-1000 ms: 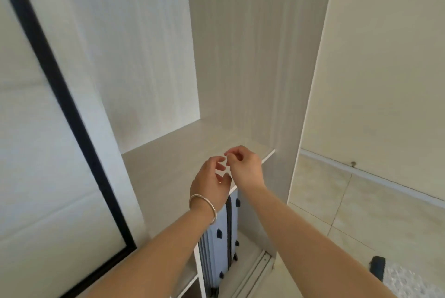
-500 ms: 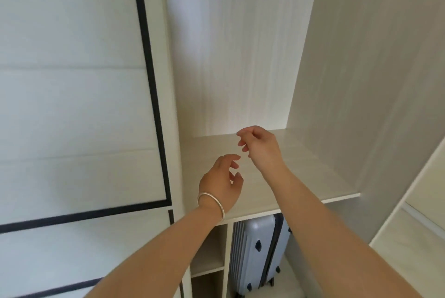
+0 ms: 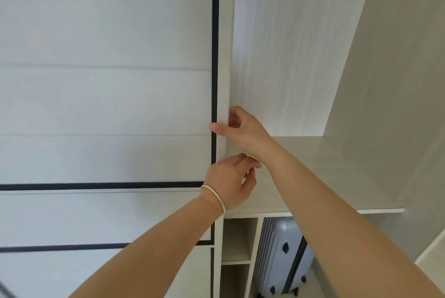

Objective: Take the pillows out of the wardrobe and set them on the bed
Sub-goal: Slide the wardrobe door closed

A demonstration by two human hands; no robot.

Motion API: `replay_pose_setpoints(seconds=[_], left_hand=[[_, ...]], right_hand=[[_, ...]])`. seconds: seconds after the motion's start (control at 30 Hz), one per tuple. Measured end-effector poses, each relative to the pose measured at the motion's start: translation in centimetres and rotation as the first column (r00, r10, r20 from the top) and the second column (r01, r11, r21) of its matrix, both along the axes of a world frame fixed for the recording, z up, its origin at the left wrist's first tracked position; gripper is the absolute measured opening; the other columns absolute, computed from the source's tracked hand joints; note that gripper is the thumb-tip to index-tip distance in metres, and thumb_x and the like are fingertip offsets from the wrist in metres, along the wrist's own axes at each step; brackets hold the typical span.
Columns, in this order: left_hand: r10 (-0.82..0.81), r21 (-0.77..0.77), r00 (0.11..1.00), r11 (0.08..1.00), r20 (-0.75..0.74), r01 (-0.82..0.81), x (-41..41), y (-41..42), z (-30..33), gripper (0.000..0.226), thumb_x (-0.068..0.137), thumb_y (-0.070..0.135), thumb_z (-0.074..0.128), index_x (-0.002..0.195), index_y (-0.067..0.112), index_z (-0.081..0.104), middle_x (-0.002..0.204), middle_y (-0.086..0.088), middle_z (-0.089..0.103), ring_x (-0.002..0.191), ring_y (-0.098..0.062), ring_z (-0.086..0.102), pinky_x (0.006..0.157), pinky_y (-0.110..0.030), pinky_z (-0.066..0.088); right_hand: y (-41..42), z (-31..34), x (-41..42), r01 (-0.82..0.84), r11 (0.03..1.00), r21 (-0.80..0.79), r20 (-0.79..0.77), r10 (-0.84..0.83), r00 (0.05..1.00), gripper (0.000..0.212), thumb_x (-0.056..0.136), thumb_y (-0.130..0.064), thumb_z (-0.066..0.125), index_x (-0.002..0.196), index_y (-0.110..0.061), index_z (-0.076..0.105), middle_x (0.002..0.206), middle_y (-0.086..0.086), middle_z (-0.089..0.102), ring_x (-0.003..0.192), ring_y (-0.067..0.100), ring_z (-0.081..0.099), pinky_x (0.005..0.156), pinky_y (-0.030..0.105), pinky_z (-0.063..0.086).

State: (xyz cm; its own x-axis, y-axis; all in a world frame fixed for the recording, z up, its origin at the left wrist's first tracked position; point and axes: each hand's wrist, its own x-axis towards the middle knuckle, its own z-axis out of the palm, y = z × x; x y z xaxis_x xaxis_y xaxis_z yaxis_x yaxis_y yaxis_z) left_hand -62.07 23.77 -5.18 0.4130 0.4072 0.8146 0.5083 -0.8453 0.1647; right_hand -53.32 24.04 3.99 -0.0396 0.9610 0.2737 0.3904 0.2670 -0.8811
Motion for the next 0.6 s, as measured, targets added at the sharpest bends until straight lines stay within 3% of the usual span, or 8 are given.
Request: replay_pose_setpoints(seconds=[0.1, 0.2, 0.3, 0.37, 0.47, 0.6], left_hand=[[0.068, 0.167, 0.997, 0.984, -0.036, -0.061, -1.8, 1.1, -0.5, 0.016, 0.077, 0.014, 0.055, 0.083, 0.014, 0.07, 0.076, 0.0, 0.069, 0.069, -0.018, 0.06, 0.054, -0.028, 0.05], [0.126, 0.242, 0.992, 0.962, 0.017, -0.126, -3.1, 1.8, -1.2, 0.016, 0.074, 0.011, 0.057, 0.087, 0.015, 0.067, 0.084, -0.003, 0.067, 0.081, -0.019, 0.052, 0.064, -0.032, 0.048], [0.241, 0.291, 0.967, 0.922, 0.087, -0.256, -4.0, 2.2, -1.9, 0.031, 0.075, 0.016, 0.059, 0.105, 0.019, 0.055, 0.109, -0.007, 0.06, 0.099, -0.023, 0.05, 0.085, -0.037, 0.043], [0.277, 0.322, 0.959, 0.904, 0.062, -0.282, -4.3, 2.4, -2.1, 0.039, 0.08, 0.021, 0.058, 0.118, 0.02, 0.05, 0.127, -0.005, 0.047, 0.117, -0.024, 0.046, 0.102, -0.044, 0.036], [0.342, 0.282, 0.939, 0.906, -0.046, -0.316, -3.9, 2.5, -2.6, 0.053, 0.088, 0.03, 0.05, 0.138, 0.018, 0.035, 0.146, -0.003, 0.03, 0.142, -0.019, 0.022, 0.115, -0.051, 0.016], [0.351, 0.256, 0.92, 0.918, -0.176, -0.302, -2.2, 2.4, -3.5, 0.06, 0.09, 0.034, 0.045, 0.145, 0.02, 0.024, 0.153, -0.002, 0.02, 0.146, -0.015, -0.003, 0.115, -0.053, 0.007]], right_hand=[[0.2, -0.5, -0.5, 0.099, 0.992, 0.074, 0.062, -0.104, 0.993, 0.038, 0.077, -0.041, 0.07, 0.105, -0.02, 0.058, 0.087, -0.015, 0.06, 0.08, 0.0, 0.058, 0.068, 0.011, 0.042], [0.2, -0.5, -0.6, 0.128, 0.981, 0.143, 0.115, -0.145, 0.983, 0.023, 0.08, -0.038, 0.068, 0.095, -0.024, 0.056, 0.079, -0.02, 0.057, 0.072, -0.004, 0.055, 0.065, 0.011, 0.043], [0.2, -0.9, -0.5, 0.165, 0.971, 0.172, 0.077, -0.18, 0.981, 0.018, 0.08, -0.034, 0.067, 0.093, -0.025, 0.057, 0.079, -0.019, 0.059, 0.072, -0.002, 0.057, 0.066, 0.014, 0.045], [0.1, -1.3, -0.2, 0.18, 0.964, 0.193, 0.055, -0.194, 0.979, 0.017, 0.081, -0.033, 0.067, 0.092, -0.023, 0.058, 0.08, -0.017, 0.06, 0.073, -0.001, 0.057, 0.064, 0.009, 0.045], [-0.1, -1.5, 0.8, 0.183, 0.961, 0.206, 0.043, -0.196, 0.98, 0.016, 0.082, -0.03, 0.066, 0.093, -0.023, 0.058, 0.082, -0.016, 0.061, 0.074, -0.003, 0.057, 0.059, 0.001, 0.042], [-0.4, -1.5, 3.0, 0.191, 0.96, 0.205, 0.051, -0.205, 0.977, 0.016, 0.083, -0.029, 0.066, 0.095, -0.023, 0.057, 0.084, -0.015, 0.062, 0.076, -0.003, 0.057, 0.061, 0.001, 0.042]])
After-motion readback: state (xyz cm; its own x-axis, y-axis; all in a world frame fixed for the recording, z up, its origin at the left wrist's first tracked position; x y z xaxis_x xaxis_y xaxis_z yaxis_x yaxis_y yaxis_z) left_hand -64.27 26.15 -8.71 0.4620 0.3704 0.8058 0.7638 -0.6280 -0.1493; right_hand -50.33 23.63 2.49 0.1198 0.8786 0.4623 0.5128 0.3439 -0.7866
